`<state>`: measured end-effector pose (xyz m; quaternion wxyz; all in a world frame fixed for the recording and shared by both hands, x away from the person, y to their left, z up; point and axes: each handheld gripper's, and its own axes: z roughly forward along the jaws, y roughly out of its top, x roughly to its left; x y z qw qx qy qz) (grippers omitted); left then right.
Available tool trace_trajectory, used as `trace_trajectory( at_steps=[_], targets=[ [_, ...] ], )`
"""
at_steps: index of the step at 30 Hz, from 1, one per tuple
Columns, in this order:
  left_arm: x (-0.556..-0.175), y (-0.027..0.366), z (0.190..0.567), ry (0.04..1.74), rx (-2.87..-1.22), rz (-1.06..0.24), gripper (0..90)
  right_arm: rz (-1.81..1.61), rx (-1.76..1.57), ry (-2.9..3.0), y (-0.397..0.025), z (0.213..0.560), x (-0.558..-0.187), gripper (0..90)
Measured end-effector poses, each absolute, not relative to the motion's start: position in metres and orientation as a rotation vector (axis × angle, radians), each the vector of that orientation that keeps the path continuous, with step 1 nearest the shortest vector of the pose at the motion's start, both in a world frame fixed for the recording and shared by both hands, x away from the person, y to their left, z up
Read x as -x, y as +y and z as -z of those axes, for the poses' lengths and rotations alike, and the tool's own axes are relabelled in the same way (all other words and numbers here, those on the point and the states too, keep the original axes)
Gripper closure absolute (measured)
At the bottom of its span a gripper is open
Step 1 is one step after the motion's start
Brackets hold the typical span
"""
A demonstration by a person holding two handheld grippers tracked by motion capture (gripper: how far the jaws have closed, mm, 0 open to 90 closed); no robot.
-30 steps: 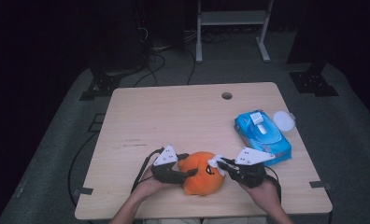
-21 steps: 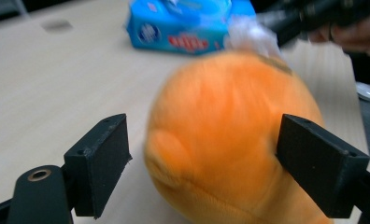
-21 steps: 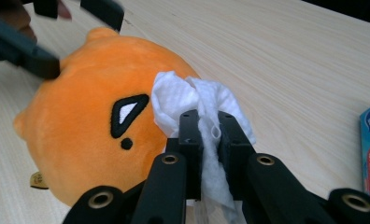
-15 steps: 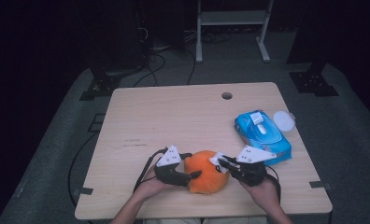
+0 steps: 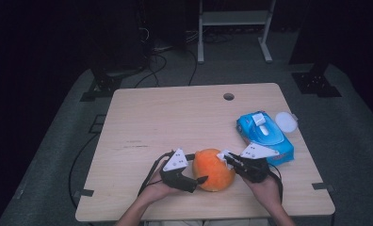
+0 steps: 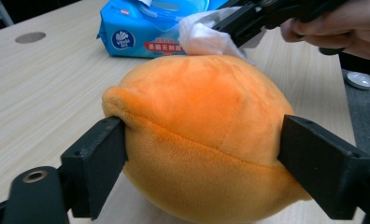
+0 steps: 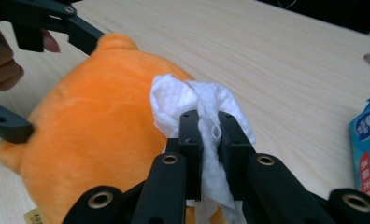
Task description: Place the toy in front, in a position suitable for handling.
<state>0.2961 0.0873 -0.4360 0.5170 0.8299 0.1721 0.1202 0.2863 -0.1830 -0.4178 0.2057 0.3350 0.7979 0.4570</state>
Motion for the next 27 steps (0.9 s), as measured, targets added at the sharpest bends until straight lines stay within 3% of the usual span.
trace_trajectory(
  at_steps=[7, 13, 27],
  targets=[
    [-0.294, 0.086, 0.434, 0.401, -2.001, -0.313, 19.1, -1.281, -0.737, 2.244, -0.154, 0.402, -0.265, 81.2],
    [-0.293, 0.087, 0.433, 0.395, -1.993, -0.279, 14.2, -1.327, -0.838, 2.245, -0.165, 0.410, -0.279, 81.1],
    [-0.290, 0.082, 0.437, 0.383, -2.015, -0.339, 18.4, -1.341, -0.691, 2.298, -0.137, 0.403, -0.263, 81.2]
  ],
)
